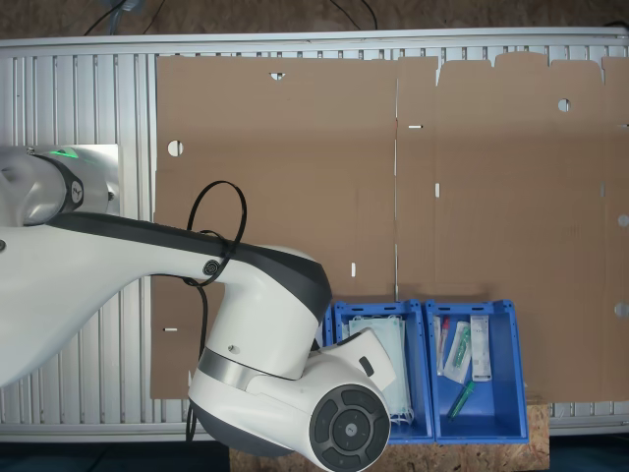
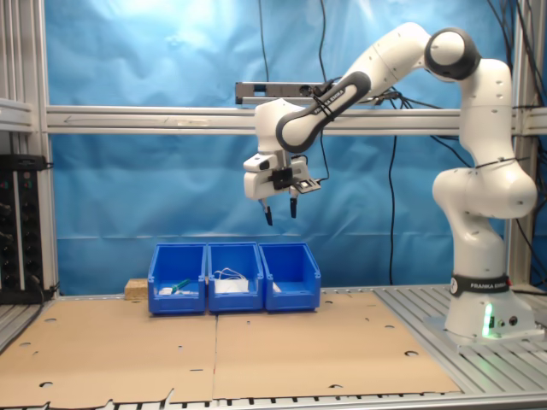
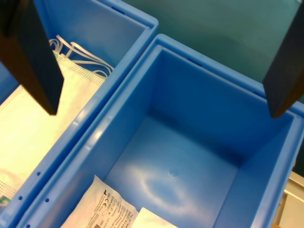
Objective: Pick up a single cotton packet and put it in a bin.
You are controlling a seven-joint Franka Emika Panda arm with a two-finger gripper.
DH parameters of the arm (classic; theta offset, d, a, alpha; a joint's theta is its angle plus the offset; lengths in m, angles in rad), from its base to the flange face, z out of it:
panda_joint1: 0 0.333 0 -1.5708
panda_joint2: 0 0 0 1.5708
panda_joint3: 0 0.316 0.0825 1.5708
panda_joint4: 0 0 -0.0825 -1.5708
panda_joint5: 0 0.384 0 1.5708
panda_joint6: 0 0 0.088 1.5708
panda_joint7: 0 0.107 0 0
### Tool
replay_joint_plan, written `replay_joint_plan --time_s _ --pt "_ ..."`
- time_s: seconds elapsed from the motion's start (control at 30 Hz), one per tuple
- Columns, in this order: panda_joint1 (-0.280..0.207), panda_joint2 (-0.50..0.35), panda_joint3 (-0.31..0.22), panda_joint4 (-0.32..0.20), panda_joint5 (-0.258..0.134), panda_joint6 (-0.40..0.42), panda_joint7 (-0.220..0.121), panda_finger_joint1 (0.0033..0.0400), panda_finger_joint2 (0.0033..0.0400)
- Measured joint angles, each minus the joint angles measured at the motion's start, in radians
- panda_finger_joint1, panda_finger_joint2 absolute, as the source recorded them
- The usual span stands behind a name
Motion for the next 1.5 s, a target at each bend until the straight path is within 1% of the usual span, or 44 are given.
replay_joint_plan --time_s 1.5 --pt "0.000 0.000 0.000 0.000 0.000 0.000 0.000 0.0400 0.0400"
